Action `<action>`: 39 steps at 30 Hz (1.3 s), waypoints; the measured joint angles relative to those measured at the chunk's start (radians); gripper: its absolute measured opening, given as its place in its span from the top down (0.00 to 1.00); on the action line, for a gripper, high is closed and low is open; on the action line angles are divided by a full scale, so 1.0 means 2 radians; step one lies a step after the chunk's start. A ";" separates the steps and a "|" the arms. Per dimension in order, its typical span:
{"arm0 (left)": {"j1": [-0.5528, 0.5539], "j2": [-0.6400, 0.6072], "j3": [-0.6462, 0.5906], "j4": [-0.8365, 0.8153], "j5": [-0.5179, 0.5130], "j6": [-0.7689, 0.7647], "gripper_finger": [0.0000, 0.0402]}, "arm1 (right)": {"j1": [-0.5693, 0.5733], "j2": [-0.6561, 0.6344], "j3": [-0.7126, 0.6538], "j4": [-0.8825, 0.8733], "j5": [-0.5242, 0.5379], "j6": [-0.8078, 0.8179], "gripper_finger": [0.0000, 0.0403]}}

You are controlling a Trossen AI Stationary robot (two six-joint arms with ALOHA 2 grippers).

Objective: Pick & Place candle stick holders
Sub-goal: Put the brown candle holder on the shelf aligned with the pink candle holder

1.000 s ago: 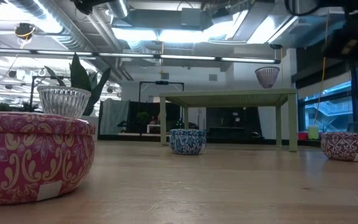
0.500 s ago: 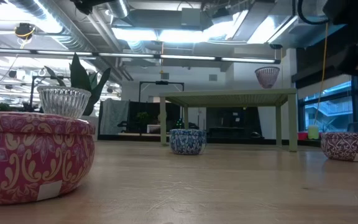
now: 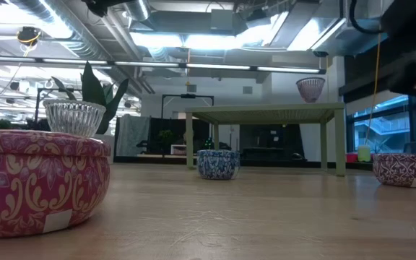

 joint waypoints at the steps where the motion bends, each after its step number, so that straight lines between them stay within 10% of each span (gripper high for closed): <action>1: 0.000 0.000 0.000 0.000 0.000 0.000 0.85 | 0.002 0.006 0.000 0.000 0.000 -0.001 0.60; 12: 0.000 0.000 0.000 0.000 0.000 0.000 0.85 | 0.004 0.050 0.000 0.004 0.004 0.027 0.62; 21: 0.000 0.000 0.000 0.000 0.000 0.000 0.85 | 0.004 0.052 0.000 0.023 0.003 0.025 0.94; 39: 0.000 0.000 0.000 0.000 0.000 0.000 0.85 | -0.038 0.051 0.134 0.004 0.011 -0.175 0.95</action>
